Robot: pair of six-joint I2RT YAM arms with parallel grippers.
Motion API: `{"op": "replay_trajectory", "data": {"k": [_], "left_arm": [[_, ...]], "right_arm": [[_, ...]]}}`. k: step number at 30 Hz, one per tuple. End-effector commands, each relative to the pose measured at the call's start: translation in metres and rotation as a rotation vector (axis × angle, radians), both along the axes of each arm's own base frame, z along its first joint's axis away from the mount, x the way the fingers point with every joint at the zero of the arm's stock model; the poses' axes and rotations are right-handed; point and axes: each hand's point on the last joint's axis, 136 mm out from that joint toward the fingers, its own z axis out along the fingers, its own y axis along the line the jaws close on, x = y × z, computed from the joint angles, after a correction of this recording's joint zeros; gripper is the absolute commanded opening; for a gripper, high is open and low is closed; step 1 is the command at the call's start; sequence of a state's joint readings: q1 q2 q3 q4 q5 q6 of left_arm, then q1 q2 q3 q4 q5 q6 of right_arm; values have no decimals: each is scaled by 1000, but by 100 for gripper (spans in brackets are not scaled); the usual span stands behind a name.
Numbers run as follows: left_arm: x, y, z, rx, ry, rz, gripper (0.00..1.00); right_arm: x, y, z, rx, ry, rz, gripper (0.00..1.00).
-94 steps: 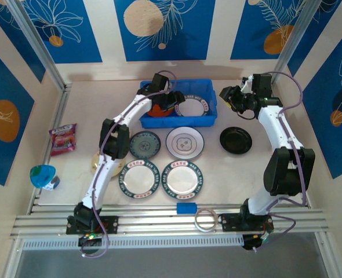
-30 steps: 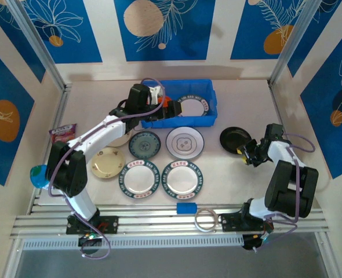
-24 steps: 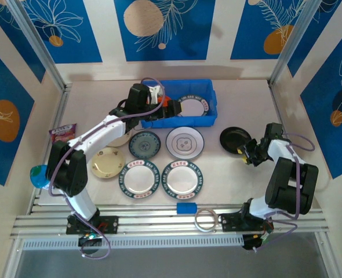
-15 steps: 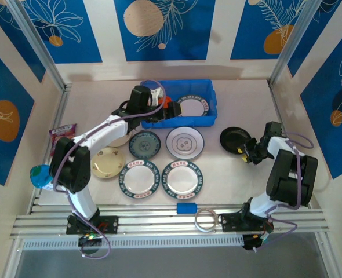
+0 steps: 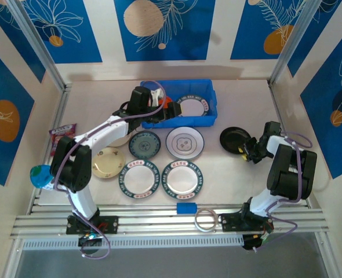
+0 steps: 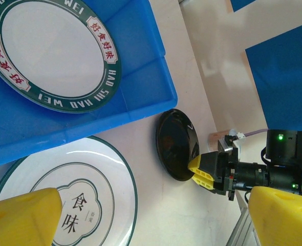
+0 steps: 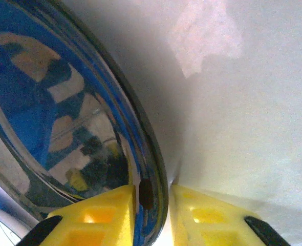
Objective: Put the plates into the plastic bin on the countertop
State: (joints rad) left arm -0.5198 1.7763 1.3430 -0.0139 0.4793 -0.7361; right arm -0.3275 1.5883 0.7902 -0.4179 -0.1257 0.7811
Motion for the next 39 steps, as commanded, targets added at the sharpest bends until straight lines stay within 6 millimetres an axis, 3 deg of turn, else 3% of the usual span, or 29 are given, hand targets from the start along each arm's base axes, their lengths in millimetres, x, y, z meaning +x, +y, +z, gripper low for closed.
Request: {"op": "replay_trajectory", "data": {"k": [1, 8, 15, 27, 33, 36, 39], "left_arm": [[3, -1, -5, -19, 11, -9, 93], [3, 0, -7, -15, 9, -7, 93], [-1, 0, -7, -16, 7, -18, 93], [-2, 0, -4, -16, -2, -19, 91], [-4, 1, 9, -11, -40, -35, 91], [-4, -1, 17, -18, -62, -48, 90], [-5, -4, 23, -38, -68, -62, 88]], "right_arm": [[12, -5, 3, -16, -24, -9, 17], [16, -2, 6, -25, -34, -5, 0], [20, 1, 23, -54, -63, 0, 0], [21, -3, 102, -139, -231, 5, 0], [22, 5, 158, -145, -335, 38, 0], [24, 20, 183, -120, -398, 92, 0], [31, 51, 199, -52, -440, 200, 0]]}}
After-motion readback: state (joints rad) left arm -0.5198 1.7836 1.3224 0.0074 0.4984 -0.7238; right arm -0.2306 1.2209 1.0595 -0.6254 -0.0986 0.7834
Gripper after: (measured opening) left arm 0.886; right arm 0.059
